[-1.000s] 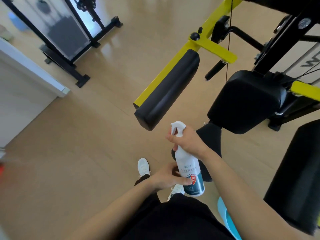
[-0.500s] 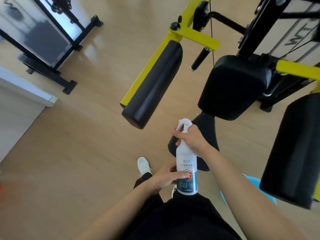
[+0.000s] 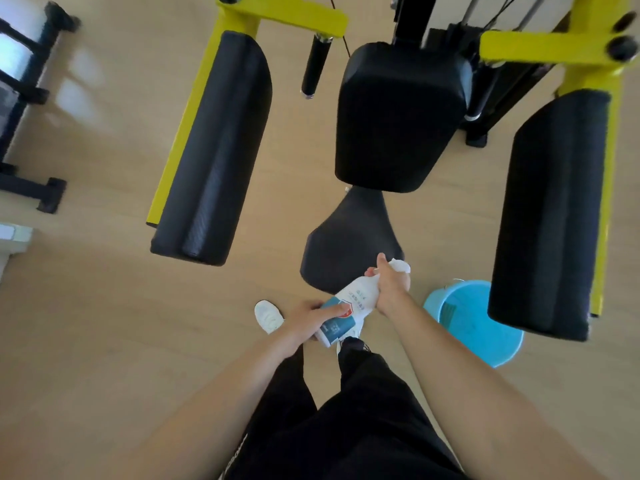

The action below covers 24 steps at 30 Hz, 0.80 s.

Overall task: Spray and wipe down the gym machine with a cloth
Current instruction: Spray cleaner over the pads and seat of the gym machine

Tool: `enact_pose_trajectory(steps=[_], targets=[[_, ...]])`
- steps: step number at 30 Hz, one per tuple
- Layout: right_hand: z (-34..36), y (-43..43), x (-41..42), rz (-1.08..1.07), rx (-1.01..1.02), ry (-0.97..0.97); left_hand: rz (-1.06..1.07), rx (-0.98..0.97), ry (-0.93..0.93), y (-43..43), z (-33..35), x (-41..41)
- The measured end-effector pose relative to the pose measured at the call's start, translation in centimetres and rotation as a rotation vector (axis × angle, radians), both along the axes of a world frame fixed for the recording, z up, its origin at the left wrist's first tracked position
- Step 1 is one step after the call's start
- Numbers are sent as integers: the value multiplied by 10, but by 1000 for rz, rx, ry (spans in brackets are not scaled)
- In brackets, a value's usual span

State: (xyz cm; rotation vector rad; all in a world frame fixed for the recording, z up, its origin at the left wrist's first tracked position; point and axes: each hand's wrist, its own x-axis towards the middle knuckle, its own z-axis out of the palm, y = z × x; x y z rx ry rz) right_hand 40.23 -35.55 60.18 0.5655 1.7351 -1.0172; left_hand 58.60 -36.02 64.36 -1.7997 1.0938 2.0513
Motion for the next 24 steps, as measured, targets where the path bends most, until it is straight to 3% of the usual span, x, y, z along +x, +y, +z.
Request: enact_pose_trajectory(steps=[6, 19, 24], targets=[[-11, 1, -10, 30, -73, -6, 28, 14, 0, -8, -11, -4], [-34, 24, 42, 160, 53, -76, -22, 170, -60, 9, -28, 53], [-44, 35, 62, 182, 122, -85, -185, 191, -51, 8, -33, 71]])
